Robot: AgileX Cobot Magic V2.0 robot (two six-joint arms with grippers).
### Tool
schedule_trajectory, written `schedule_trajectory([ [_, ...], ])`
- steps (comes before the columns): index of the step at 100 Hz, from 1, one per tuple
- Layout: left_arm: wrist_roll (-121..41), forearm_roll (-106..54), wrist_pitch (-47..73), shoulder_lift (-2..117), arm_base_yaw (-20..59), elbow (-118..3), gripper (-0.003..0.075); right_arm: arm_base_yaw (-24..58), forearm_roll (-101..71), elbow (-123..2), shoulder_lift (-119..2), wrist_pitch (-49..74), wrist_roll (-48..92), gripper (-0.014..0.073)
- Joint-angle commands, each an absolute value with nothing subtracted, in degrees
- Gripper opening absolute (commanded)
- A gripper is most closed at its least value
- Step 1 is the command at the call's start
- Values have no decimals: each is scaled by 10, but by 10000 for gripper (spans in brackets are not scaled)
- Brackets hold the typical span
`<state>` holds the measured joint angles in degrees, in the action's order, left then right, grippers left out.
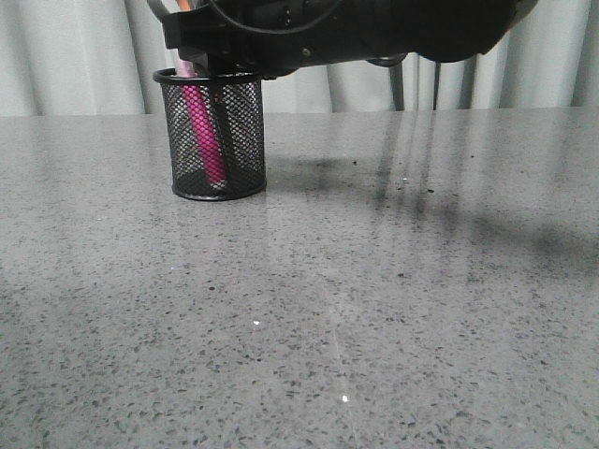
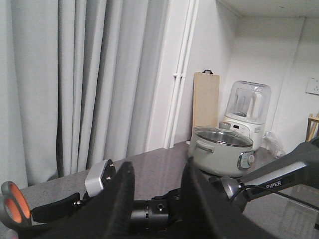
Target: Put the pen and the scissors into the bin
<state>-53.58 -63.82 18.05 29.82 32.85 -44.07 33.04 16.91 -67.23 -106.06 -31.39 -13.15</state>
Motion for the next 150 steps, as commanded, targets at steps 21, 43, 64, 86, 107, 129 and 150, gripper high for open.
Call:
schedule_trajectory([
  [21,-532,-655,170,301,332,-455,211,327,167,-685,-997,-384,-131,354],
  [43,-532,-617,168,291,332,-454,118,327,167,-685,-878,-270,-131,184],
  [64,-446,-498,144,230,318,-413,2,327,194,-648,-703,19,-131,-69],
  [86,-352,-288,246,136,264,-355,0,345,215,-499,-497,176,-115,-69],
  [107,-352,-268,324,95,224,-345,-1,362,214,-382,-290,242,-115,-69],
  [129,-352,-270,325,95,218,-345,-1,362,216,-329,-127,294,-115,-69],
  [150,-352,-270,324,95,218,-345,-1,362,216,-327,-84,335,-115,-69],
])
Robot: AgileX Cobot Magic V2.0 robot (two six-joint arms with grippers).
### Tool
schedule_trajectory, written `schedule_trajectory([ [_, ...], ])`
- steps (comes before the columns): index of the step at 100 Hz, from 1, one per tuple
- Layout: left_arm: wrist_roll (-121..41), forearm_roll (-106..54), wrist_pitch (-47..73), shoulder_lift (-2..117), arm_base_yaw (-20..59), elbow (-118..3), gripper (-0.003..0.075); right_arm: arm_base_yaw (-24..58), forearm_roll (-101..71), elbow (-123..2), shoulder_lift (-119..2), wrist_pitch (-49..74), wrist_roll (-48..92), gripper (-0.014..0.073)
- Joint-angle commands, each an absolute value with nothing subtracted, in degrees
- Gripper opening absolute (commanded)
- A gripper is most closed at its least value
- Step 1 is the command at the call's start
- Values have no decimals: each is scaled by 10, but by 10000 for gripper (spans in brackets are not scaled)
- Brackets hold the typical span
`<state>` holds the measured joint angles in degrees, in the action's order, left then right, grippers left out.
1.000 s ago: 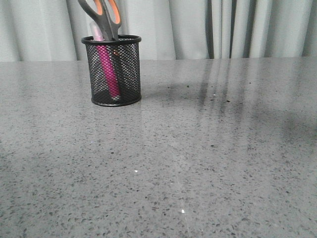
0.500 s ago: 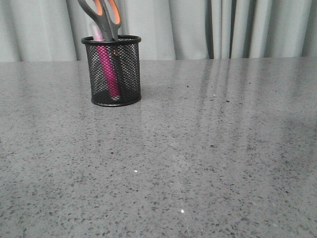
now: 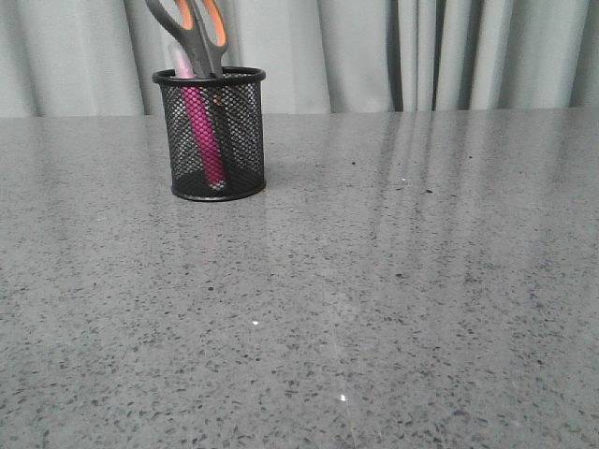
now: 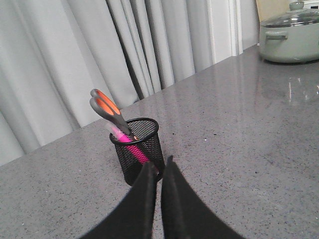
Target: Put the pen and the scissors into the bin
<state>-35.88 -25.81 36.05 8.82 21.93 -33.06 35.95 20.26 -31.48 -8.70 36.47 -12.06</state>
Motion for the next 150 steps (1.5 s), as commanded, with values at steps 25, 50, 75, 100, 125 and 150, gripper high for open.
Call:
schedule_trajectory([
  [25,-352,-270,324,95,218,-345,-1,362,216,-327,-84,335,-115,-69],
  [50,-352,-270,323,95,218,-345,-1,362,216,-327,-84,335,-115,-69],
  [75,-371,-250,295,89,212,-324,-1,362,216,-327,-84,335,-115,-69],
  [100,-231,-104,55,18,116,-144,-1,362,216,-327,-84,335,-115,-69],
  [125,-164,-81,59,-20,50,1,-1,362,216,-327,-84,335,-115,-69],
  [150,-148,-70,160,-20,45,26,-1,362,216,-326,-84,335,-115,-69],
])
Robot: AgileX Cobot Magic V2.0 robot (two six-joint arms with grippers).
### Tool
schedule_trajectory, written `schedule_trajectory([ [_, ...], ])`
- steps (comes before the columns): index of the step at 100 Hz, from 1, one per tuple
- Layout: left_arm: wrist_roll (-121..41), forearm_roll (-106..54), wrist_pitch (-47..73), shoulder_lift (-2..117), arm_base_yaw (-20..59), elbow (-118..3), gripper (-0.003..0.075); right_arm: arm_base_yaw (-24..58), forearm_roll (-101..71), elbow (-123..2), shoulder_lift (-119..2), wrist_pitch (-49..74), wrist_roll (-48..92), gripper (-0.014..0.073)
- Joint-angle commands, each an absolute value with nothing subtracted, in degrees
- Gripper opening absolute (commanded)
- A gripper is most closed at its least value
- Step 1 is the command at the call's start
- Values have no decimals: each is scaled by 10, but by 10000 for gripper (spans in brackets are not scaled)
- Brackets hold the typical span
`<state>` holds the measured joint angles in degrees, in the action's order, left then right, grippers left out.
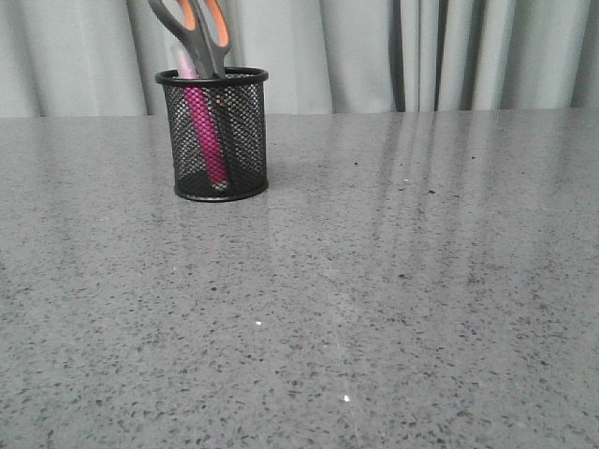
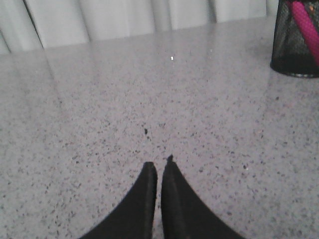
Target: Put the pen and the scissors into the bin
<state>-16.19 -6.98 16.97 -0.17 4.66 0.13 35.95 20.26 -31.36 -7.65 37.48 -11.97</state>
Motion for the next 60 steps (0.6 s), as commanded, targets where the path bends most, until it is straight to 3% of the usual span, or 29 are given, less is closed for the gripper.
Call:
schedule_trajectory([
  [1,-143,-70,165,-20,45,26,-1,362,216,-326,-84,335,-115,-69],
  [60,-142,-68,163,-20,45,26,-1,362,216,-326,-84,335,-115,-69],
])
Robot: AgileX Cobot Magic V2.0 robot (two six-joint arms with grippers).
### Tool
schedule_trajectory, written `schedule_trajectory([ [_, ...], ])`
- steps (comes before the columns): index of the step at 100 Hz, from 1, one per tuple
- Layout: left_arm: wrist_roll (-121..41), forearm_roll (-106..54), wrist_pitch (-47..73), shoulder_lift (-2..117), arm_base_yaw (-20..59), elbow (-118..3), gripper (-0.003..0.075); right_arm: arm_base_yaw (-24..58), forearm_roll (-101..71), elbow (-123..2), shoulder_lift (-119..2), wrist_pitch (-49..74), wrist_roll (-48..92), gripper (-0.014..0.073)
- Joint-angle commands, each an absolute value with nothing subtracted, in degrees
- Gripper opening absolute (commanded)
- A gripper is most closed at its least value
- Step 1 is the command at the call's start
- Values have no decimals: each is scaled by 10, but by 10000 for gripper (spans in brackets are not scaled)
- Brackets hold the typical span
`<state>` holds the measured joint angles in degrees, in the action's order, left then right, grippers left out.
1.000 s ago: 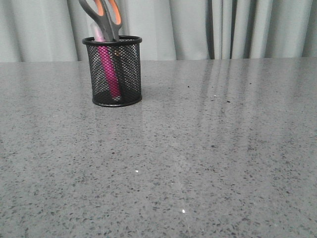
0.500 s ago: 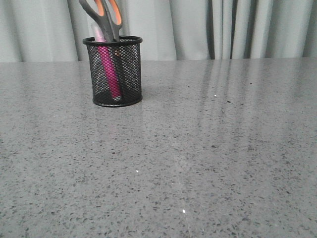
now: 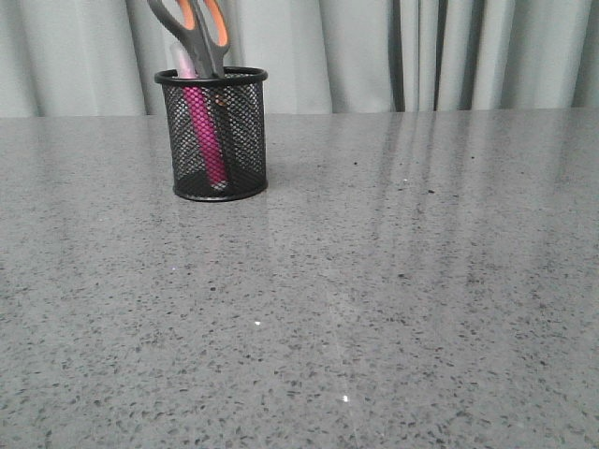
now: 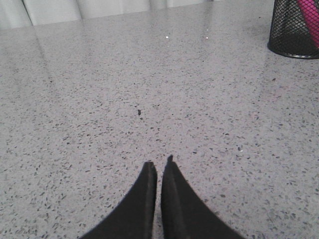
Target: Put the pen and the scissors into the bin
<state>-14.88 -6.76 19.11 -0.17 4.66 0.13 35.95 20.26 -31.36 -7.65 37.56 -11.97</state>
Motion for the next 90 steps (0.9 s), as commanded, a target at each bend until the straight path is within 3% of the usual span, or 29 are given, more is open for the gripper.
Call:
schedule_trajectory([
  [1,-142,-68,163,-20,45,26,-1,362,216,-326,-84,335,-115,-69],
  [42,-142,-68,163,-20,45,26,-1,339,258,-282,-83,350,-118,-69],
  [77,-142,-68,163,-20,45,26,-1,32,87,-11,-69,-128,-35,-69],
  [82,-142,-68,163,-20,45,26,-1,6,87,17,-54,-144,-35,-69],
  [90,-142,-68,163,-20,45,26,-1,-10,87,9,-24,-32,-35,-69],
])
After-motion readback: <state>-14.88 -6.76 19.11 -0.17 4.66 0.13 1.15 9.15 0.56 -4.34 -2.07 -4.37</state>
